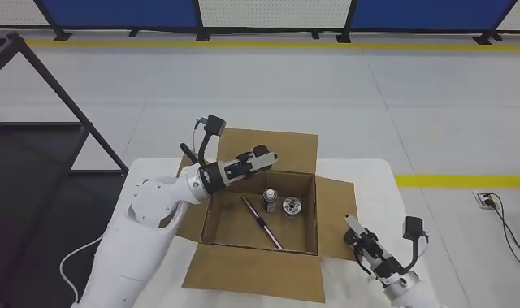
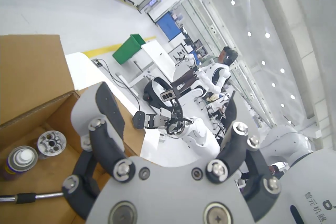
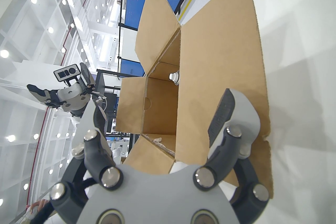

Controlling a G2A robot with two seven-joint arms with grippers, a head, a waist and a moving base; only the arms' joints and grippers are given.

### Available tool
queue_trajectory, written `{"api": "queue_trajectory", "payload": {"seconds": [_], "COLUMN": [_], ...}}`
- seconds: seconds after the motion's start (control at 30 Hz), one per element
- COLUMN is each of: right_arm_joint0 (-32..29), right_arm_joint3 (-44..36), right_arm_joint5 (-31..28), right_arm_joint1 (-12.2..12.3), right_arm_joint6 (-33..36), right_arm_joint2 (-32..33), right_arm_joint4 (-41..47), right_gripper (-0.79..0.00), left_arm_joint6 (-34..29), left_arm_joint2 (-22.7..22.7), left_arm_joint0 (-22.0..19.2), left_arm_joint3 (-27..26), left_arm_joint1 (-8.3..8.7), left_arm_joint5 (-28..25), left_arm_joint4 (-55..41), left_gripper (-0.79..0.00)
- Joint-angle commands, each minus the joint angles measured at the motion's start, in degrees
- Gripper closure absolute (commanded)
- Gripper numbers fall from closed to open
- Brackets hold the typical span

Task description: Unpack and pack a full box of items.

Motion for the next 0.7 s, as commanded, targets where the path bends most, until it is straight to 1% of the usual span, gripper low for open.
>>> {"api": "queue_trajectory", "payload": {"seconds": [0.0,0.13,0.3,0.47,0.67], "right_arm_joint0": [0.14,0.51,1.08,0.83,0.55], "right_arm_joint3": [0.4,1.3,2.53,2.79,2.76], "right_arm_joint5": [-0.11,-0.43,-0.88,-1.67,-2.37], "right_arm_joint1": [0.11,0.32,0.54,0.81,1.08], "right_arm_joint6": [0.39,1.12,1.31,1.71,1.68], "right_arm_joint2": [-0.15,-0.58,-0.62,-0.13,0.15], "right_arm_joint4": [0.01,-0.11,0.98,2.42,3.8], "right_gripper": [-0.785,-0.785,-0.785,-0.785,-0.785], "left_arm_joint6": [0.35,1.02,1.4,1.33,0.65], "left_arm_joint2": [-1.65,-4.0,-4.79,-3.83,-1.8], "left_arm_joint0": [1.98,4.5,5.55,5.12,3.01], "left_arm_joint3": [-1.86,-4.5,-5.52,-4.96,-2.95], "left_arm_joint1": [0.43,1.0,1.26,1.16,0.78], "left_arm_joint5": [0.14,0.52,0.51,0.44,0.41], "left_arm_joint4": [0.02,-0.83,-1.4,-2.08,-3.33], "left_gripper": [-0.785,-0.785,-0.785,-0.785,-0.785]}}
